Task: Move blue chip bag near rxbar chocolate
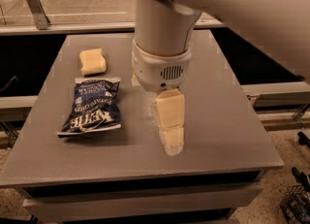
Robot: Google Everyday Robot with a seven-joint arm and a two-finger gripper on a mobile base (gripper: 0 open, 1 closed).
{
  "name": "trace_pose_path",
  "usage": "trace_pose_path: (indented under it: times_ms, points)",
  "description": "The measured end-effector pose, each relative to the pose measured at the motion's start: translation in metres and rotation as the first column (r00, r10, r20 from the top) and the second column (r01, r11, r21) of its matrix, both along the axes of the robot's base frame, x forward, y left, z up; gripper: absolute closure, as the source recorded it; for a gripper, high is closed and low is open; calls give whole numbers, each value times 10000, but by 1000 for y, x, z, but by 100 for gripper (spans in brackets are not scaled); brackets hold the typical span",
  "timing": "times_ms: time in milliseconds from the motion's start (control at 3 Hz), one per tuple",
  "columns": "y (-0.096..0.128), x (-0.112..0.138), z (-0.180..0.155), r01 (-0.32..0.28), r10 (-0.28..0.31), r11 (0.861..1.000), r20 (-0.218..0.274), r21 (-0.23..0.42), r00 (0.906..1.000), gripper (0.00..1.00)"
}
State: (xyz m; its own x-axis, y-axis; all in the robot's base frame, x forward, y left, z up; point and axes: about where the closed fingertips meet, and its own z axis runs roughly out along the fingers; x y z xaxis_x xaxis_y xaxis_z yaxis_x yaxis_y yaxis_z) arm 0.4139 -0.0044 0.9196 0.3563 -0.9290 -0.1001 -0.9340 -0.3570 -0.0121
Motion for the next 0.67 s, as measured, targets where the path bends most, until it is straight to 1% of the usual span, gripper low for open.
trace_pose_path:
  times_ms: [333, 667]
  points:
    - [20, -8, -6, -624, 637, 9968, -264, 490, 9976, 0]
    - [26, -18, -9, -944, 973, 9823, -104, 1618, 9952, 0]
